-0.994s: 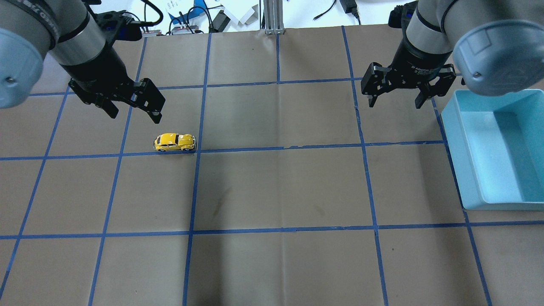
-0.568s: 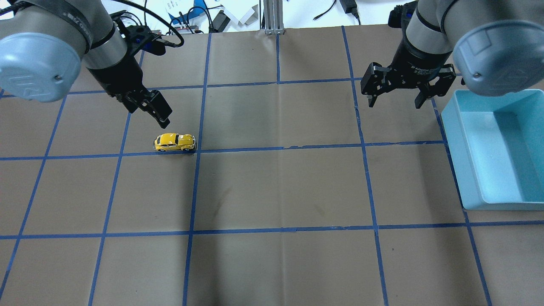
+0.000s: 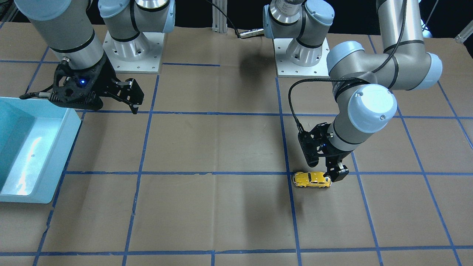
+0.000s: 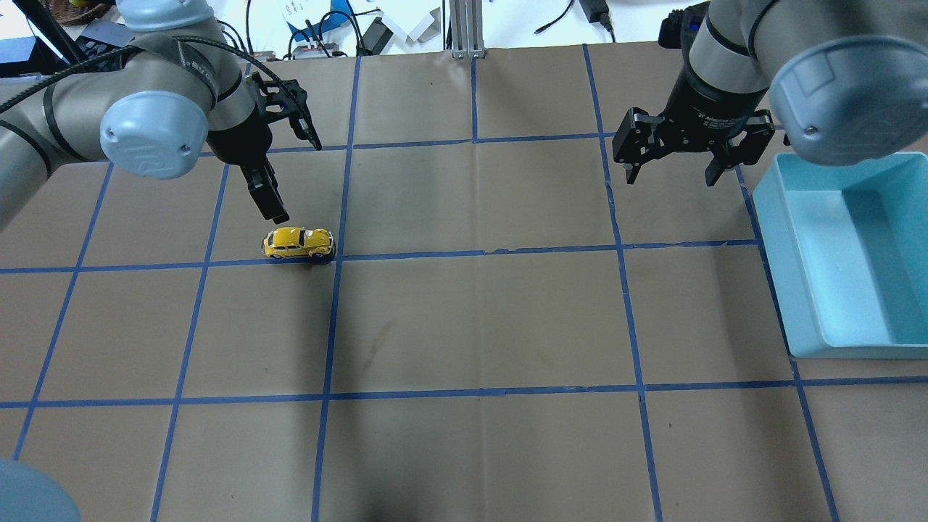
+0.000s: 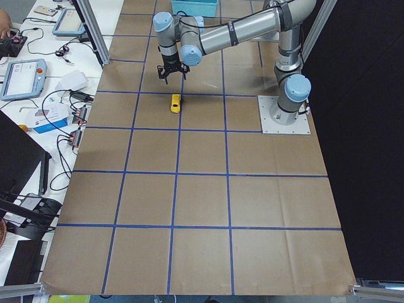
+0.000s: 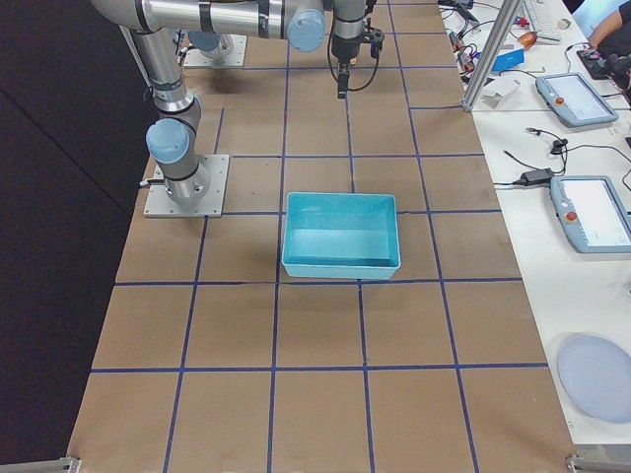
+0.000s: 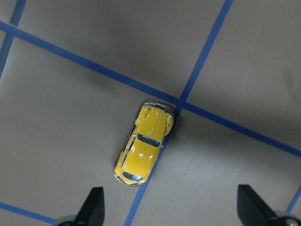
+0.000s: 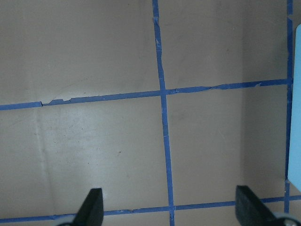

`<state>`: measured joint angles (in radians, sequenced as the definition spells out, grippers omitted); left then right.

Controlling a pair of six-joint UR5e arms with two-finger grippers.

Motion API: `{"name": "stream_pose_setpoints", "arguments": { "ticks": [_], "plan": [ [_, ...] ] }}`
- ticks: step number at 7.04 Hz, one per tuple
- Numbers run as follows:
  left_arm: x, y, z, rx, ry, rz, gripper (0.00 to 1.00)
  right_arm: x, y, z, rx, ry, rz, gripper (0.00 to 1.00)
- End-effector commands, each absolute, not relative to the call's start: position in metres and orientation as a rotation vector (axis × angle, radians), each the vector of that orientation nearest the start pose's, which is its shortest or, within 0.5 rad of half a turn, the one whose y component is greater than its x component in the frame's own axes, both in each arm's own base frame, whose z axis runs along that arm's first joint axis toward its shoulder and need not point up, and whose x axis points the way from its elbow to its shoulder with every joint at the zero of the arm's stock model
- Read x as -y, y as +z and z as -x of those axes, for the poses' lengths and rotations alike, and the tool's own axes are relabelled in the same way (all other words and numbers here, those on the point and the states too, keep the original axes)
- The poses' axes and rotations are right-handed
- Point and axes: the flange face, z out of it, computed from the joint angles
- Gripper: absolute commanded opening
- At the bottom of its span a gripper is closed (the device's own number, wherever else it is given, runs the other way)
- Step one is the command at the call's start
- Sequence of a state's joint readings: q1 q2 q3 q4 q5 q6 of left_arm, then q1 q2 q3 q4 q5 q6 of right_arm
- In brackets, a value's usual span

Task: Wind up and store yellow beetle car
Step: 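Lower the left gripper down onto the yellow toy car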

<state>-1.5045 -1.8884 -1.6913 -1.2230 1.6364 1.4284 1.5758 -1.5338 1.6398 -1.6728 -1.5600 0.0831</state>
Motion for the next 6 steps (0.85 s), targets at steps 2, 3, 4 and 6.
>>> {"name": "stream_pose_setpoints", "arguments": {
  "ticks": [2, 3, 4, 6],
  "plan": [
    [0.568, 0.244, 0.088, -2.229, 0.121, -2.210, 0.96, 0.504, 0.446, -0.137, -3.129, 0.010, -0.125, 1.00],
    [0.571, 0.238, 0.075, -2.093, 0.063, -2.307, 0.96, 0.506, 0.446, -0.131, -3.128, 0.008, -0.144, 1.00],
    [0.573, 0.229, 0.073, -2.058, 0.042, -2.356, 0.96, 0.505, 0.446, -0.133, -3.128, 0.008, -0.139, 1.00],
    [0.586, 0.216, 0.072, -2.131, 0.010, -2.305, 0.95, 0.506, 0.446, -0.132, -3.128, 0.008, -0.139, 1.00]
  ]
}}
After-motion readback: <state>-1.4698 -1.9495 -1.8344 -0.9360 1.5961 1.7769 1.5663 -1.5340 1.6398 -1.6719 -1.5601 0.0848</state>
